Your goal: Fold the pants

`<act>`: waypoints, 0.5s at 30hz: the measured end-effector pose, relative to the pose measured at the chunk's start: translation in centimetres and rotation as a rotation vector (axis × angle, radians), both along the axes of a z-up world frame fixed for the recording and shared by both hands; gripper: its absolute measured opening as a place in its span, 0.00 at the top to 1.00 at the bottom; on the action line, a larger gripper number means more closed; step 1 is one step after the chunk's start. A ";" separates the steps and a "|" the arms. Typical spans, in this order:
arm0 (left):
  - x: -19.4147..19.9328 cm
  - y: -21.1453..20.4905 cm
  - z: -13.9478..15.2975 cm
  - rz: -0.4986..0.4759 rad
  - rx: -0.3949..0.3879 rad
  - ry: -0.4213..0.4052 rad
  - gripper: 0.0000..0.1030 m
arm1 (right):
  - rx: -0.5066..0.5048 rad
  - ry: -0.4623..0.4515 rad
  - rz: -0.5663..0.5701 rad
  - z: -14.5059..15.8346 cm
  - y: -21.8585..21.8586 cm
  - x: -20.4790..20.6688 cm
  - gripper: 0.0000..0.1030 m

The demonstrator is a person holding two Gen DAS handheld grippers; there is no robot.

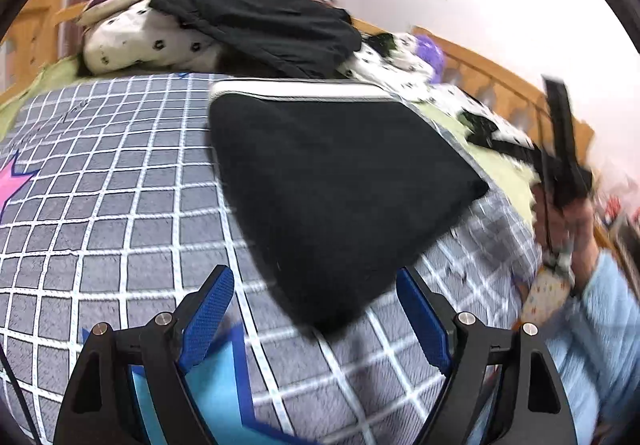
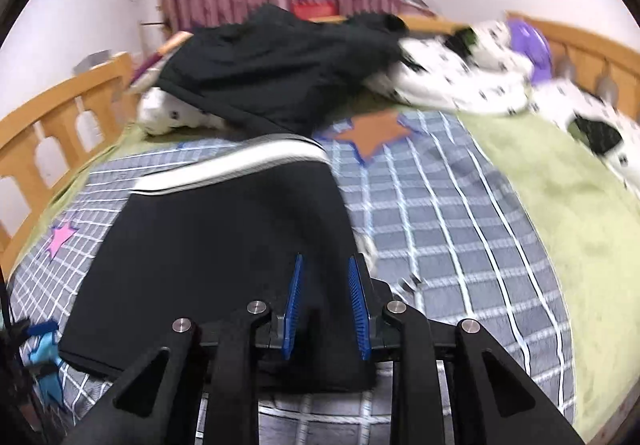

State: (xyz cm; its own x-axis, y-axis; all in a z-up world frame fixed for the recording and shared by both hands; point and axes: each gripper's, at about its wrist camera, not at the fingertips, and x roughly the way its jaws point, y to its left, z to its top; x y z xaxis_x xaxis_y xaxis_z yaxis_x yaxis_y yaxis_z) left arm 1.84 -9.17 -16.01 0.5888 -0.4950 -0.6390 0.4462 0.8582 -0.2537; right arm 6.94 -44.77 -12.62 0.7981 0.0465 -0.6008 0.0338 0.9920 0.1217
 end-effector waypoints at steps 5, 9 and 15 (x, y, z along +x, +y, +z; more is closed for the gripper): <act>3.6 -1.3 -0.3 0.128 0.116 0.061 0.24 | -0.117 0.086 0.023 -1.5 1.9 1.5 0.76; 4.0 -1.9 -3.7 0.100 0.114 0.140 0.24 | -0.156 0.292 0.008 -6.2 1.6 3.0 0.80; 5.4 -1.1 -1.7 0.091 0.077 0.136 0.26 | -0.152 0.274 0.088 -4.0 1.2 2.7 0.76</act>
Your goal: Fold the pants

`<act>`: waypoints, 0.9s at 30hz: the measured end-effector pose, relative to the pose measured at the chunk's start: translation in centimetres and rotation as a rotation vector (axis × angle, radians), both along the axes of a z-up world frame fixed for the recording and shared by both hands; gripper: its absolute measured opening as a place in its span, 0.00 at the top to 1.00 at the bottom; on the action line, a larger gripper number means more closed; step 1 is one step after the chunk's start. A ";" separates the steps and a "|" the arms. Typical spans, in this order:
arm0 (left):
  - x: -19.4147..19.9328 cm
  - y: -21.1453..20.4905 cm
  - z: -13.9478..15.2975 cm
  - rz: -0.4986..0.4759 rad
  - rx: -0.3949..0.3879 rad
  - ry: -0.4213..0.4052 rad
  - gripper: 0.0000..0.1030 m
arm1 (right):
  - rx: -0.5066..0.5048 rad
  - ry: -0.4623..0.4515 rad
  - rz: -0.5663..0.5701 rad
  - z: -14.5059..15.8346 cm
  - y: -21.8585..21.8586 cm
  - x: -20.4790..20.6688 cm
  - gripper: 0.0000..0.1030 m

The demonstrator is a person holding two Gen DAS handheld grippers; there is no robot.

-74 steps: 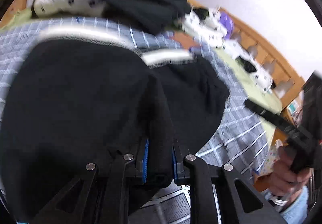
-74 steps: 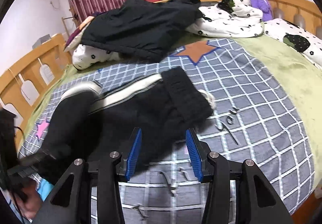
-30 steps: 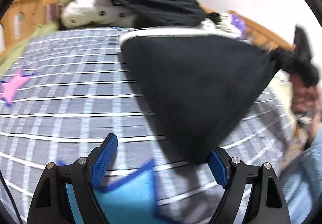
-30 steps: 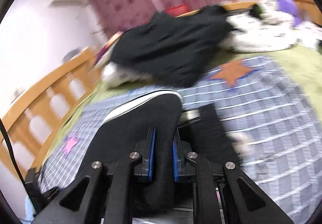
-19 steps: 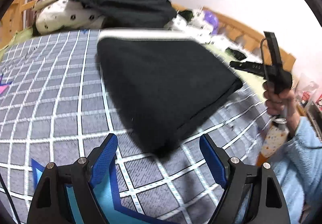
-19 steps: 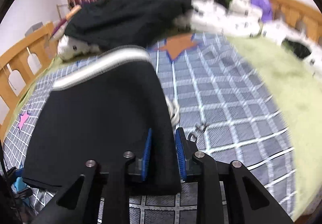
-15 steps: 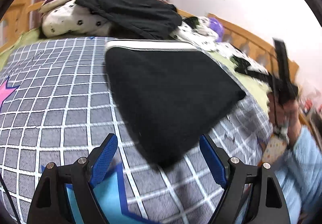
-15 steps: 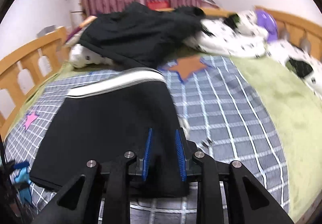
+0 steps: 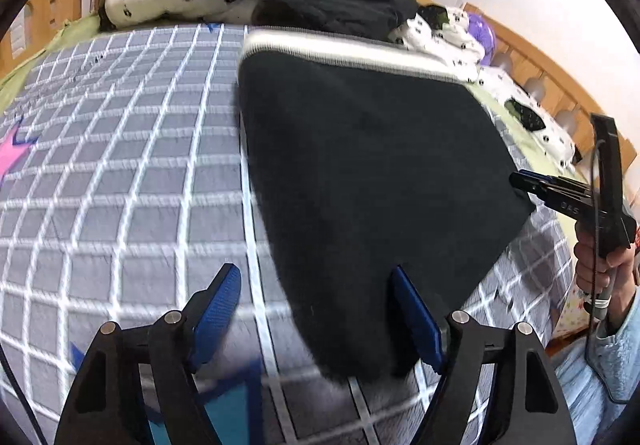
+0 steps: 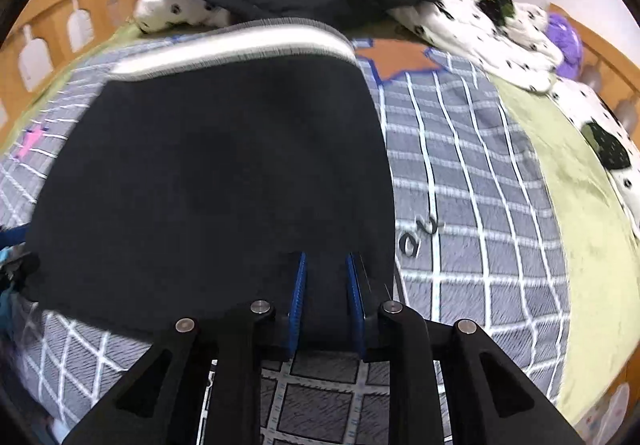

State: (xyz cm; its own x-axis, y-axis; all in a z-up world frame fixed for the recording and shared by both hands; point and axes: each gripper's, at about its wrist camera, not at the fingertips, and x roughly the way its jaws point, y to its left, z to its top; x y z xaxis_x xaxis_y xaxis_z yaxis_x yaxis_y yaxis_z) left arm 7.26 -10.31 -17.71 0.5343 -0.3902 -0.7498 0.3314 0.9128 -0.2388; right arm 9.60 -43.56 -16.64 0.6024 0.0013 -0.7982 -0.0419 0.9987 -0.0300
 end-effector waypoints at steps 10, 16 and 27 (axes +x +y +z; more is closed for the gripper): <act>9.3 -1.4 -0.7 0.088 -0.112 0.093 0.27 | 0.158 -0.033 -0.012 1.4 -3.2 9.0 0.41; 10.0 -1.2 -3.2 0.049 -0.144 0.065 0.26 | 0.269 0.034 0.025 -0.9 -4.9 12.2 0.40; 11.9 -0.6 -1.7 0.062 -0.301 0.169 0.77 | 0.630 0.215 0.008 -3.8 -7.1 13.6 0.50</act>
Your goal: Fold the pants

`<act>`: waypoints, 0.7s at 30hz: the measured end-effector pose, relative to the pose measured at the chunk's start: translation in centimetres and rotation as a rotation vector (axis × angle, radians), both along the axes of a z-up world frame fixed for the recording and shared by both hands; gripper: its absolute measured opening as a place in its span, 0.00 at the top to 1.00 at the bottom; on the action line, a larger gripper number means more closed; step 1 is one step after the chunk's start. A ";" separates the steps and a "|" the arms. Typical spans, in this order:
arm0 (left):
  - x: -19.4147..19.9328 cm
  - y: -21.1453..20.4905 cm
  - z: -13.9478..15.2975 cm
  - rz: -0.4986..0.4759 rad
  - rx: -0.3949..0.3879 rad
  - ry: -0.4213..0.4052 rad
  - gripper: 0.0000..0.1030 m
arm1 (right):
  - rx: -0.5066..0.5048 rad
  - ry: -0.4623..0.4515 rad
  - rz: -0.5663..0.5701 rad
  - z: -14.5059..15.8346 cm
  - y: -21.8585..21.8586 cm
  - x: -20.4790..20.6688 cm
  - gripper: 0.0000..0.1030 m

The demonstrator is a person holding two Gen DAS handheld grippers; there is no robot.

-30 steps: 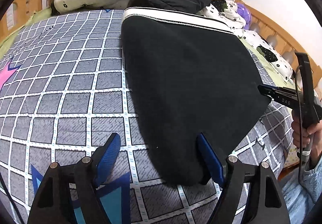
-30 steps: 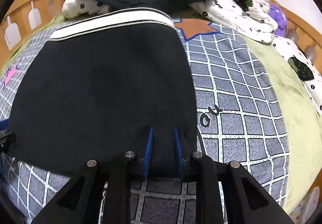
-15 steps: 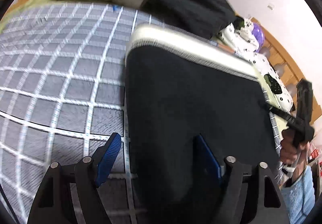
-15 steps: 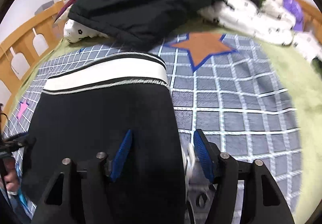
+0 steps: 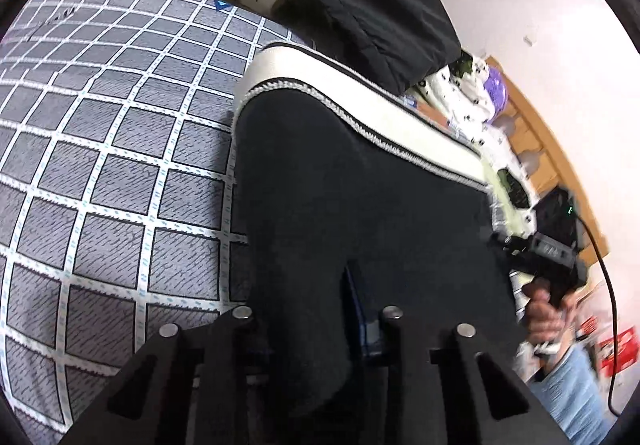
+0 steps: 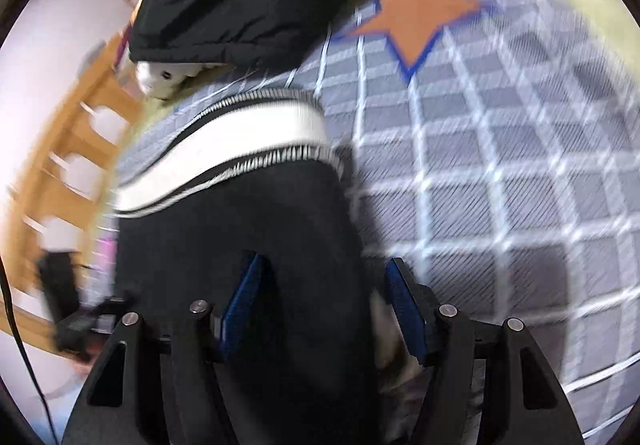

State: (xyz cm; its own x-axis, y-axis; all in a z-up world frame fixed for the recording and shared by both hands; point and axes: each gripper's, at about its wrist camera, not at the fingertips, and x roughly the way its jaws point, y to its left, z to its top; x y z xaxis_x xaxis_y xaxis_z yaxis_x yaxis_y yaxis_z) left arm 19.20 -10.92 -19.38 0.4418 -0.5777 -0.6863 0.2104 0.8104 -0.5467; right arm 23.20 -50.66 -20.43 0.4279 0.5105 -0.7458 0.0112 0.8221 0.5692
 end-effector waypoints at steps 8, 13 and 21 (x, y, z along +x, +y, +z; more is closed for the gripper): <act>-1.3 3.6 3.4 -0.043 -0.035 -0.046 0.80 | 0.041 -0.160 -0.111 6.7 3.7 -5.1 0.85; -2.1 10.7 6.1 -0.009 0.021 -0.057 0.81 | 0.046 -0.204 -0.031 8.8 11.6 -7.4 0.86; -2.6 18.5 4.0 0.017 0.187 -0.050 0.72 | -0.044 -0.307 0.118 7.2 22.2 -8.7 0.85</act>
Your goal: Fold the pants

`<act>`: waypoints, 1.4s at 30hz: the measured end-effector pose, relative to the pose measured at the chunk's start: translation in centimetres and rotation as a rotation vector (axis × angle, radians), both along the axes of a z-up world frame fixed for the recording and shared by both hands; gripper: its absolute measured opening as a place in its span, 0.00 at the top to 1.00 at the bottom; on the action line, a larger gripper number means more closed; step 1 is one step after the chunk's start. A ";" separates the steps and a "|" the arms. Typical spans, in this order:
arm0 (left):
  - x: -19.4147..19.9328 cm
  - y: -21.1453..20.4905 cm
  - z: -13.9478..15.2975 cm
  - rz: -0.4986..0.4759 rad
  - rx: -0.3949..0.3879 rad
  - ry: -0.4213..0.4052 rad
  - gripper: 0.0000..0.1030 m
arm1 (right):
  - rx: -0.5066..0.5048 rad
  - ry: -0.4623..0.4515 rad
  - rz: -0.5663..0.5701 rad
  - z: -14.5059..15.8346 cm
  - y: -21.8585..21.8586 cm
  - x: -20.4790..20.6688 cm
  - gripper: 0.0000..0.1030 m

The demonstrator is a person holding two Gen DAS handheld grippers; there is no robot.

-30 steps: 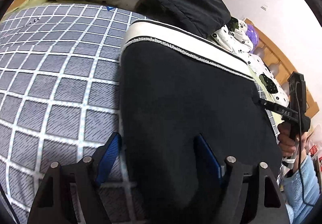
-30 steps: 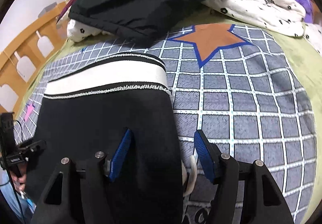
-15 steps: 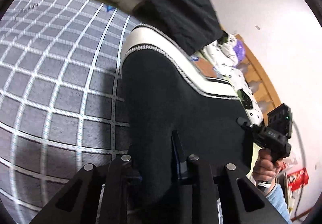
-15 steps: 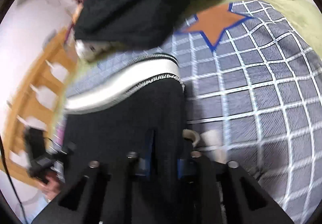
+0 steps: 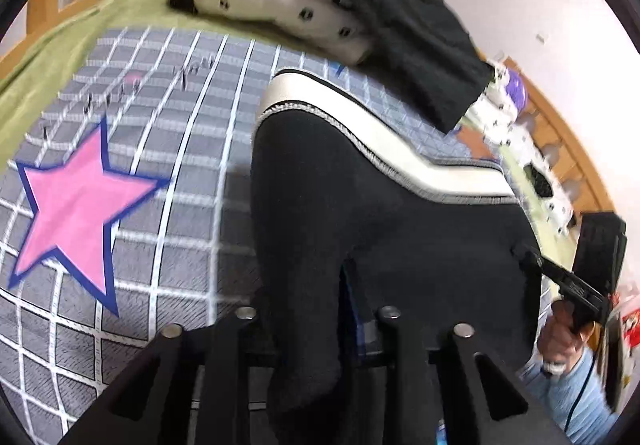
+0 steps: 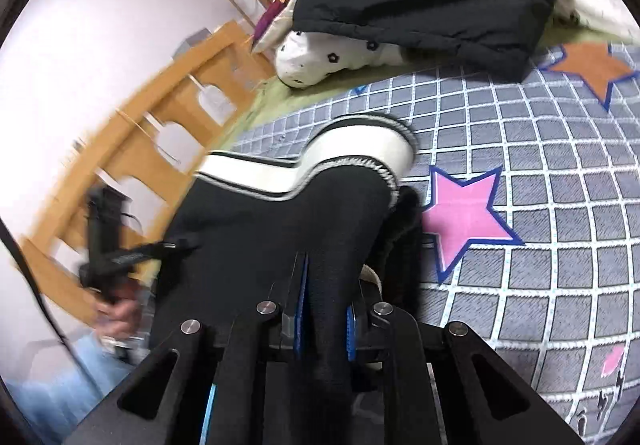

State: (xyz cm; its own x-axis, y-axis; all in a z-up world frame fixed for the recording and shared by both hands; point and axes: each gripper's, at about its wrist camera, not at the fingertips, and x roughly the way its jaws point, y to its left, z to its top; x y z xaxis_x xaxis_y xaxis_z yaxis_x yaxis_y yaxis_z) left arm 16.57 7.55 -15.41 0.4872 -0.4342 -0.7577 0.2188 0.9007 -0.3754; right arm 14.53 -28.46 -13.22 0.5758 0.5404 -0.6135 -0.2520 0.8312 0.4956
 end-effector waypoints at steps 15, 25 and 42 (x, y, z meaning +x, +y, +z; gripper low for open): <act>3.4 -4.1 4.1 0.000 0.187 -0.236 0.51 | -0.268 -0.124 -0.105 2.8 2.6 3.4 0.72; 6.1 -6.5 -1.0 -0.039 0.303 -0.205 0.48 | -0.349 -0.052 -0.101 -2.7 4.9 8.6 0.72; 5.9 -7.2 -1.7 -0.025 0.357 -0.244 0.34 | -0.387 -0.073 -0.138 -3.1 5.5 8.5 0.68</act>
State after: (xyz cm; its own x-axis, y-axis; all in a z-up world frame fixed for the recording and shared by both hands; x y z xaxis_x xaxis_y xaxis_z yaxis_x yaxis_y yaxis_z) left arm 22.43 0.37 -17.12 0.6632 -0.1795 -0.7266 0.2861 0.9579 0.0245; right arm 23.01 -22.92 -16.30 0.6766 0.1927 -0.7107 -0.1478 0.9811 0.1253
